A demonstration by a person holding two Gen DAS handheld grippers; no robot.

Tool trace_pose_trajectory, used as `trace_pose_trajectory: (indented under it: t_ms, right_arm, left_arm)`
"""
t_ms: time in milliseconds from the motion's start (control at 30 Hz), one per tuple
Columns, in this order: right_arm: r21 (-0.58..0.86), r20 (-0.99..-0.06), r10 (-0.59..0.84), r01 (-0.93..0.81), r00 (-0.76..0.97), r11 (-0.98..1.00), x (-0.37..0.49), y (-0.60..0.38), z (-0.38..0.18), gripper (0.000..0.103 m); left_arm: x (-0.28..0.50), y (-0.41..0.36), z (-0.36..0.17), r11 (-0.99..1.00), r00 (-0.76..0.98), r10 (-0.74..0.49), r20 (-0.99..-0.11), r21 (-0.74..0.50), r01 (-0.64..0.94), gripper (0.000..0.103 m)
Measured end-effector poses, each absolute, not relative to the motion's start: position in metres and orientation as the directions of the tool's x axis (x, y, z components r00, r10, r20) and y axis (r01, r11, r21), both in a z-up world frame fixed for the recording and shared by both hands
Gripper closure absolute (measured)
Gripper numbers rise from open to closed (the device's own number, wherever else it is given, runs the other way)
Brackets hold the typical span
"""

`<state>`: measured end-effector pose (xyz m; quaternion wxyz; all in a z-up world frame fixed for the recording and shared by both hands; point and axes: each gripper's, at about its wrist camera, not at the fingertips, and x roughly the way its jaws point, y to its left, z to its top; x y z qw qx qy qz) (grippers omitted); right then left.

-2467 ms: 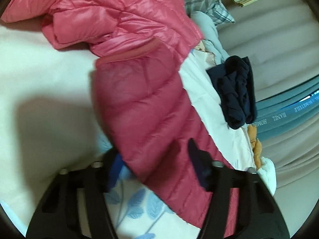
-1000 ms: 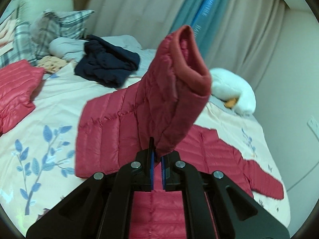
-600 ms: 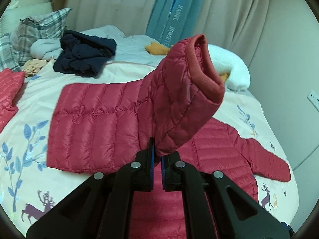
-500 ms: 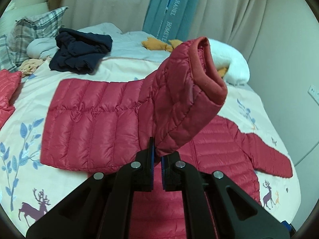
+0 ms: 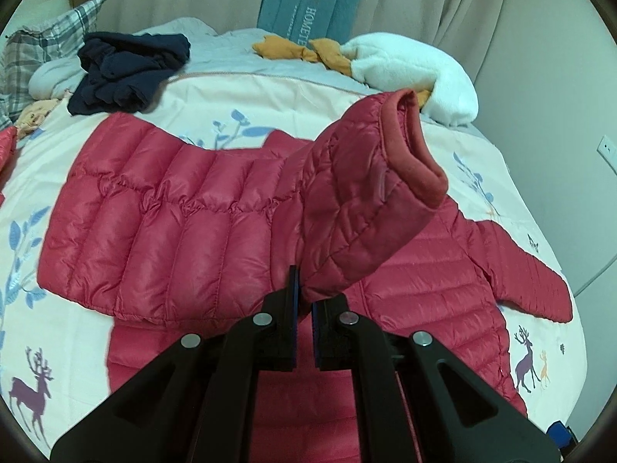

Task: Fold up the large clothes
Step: 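Lift the sleeve cuff with the left tool and lay it across the jacket body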

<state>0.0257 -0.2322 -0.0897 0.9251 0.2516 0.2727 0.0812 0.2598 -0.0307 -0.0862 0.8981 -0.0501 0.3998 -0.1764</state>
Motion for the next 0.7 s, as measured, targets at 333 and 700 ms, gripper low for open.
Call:
trace_pose_trajectory:
  t_ms: [333, 700]
  right_arm:
    - [0.523, -0.476, 0.281, 0.011, 0.834, 0.852, 0.026, -0.240, -0.098, 0.002]
    - [0.532, -0.521, 0.261, 0.070, 0.813, 0.844, 0.030, -0.248, -0.107, 0.002]
  left_arm:
    - [0.261, -0.051, -0.102, 0.931, 0.588, -0.353, -0.728, -0.210, 0.299, 0.098]
    - [0.262, -0.067, -0.112, 0.928, 0.560, -0.347, -0.752, -0.188, 0.322, 0.098]
